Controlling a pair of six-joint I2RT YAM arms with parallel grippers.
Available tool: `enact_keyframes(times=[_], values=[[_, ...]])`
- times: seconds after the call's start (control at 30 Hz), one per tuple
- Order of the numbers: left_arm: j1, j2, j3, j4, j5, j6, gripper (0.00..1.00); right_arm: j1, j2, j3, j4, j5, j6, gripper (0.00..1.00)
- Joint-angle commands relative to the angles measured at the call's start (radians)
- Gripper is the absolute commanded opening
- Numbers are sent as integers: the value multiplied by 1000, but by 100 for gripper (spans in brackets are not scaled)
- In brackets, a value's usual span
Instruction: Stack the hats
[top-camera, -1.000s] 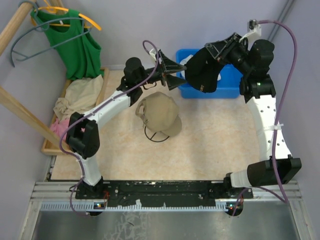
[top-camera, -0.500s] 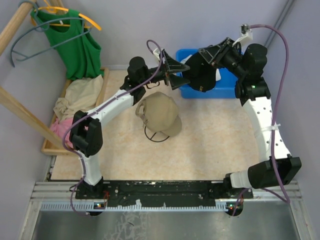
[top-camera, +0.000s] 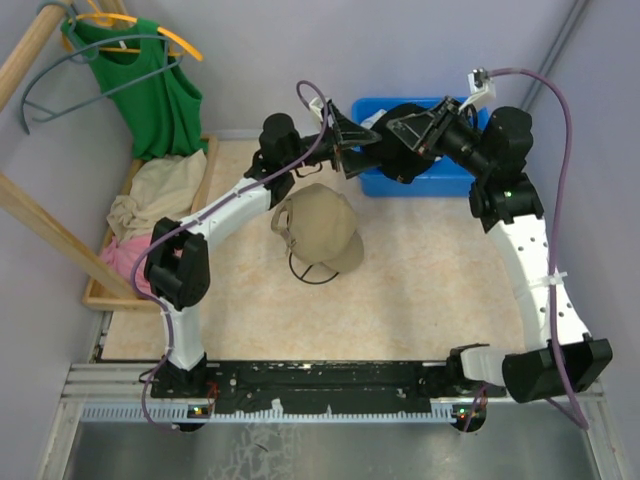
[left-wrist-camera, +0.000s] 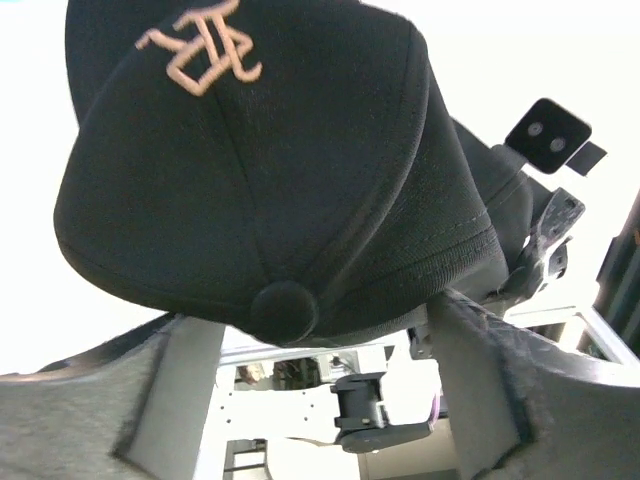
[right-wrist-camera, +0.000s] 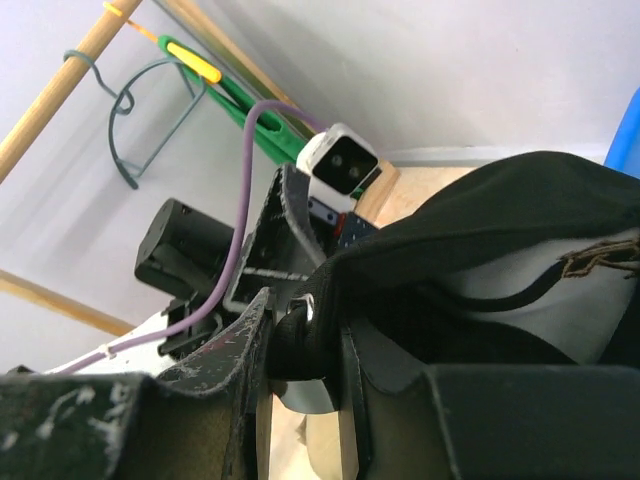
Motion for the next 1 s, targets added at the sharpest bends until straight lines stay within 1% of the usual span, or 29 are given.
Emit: enact_keyframes(times=[0.0,0.1,0.23,0.27,0.3,0.33,0.37,0.4,0.43,0.47,0.5,0.53,0.67,0.73,0.77,0.83,0.9,0.93,0.97], values=[[-4,18,37,42,-12,11,76,15,-89,-35,27,-53,11,0],[-4,31,45,54,-16,2,48,19,-100,-45,28,-62,21,0],[-4,42,50,60,-18,2,26,26,-101,-46,34,-72,28,0],[-4,42,48,61,-18,2,24,26,-99,-46,32,-77,26,0],[-4,44,48,70,-18,4,17,26,-95,-46,29,-80,24,0],[-3,47,51,83,-17,3,7,26,-95,-45,28,-86,21,0],[-2,51,53,108,-16,-4,1,25,-91,-43,23,-91,17,0],[1,55,55,141,-18,-12,0,26,-86,-39,17,-95,10,0],[5,63,67,172,-17,-22,0,26,-83,-35,10,-100,6,11],[9,74,84,199,-13,-30,0,26,-82,-34,5,-103,1,24],[14,90,108,230,-13,-43,0,26,-82,-33,4,-108,-4,27],[19,103,143,255,-8,-55,0,25,-82,-33,3,-111,-8,28],[41,149,257,302,-9,-62,0,25,-88,-26,-5,-109,-21,43],[55,170,311,325,-12,-58,0,19,-87,-26,22,-138,-1,48],[66,183,347,327,-5,-60,0,12,-85,-28,39,-163,18,52],[87,213,418,327,20,-58,0,-8,-81,-53,117,-226,87,60],[107,233,469,328,43,-59,0,-34,-87,-108,239,-286,199,69],[118,239,490,330,51,-58,0,-48,-88,-145,332,-316,274,75],[128,245,509,333,59,-61,0,-67,-88,-191,433,-342,372,77]])
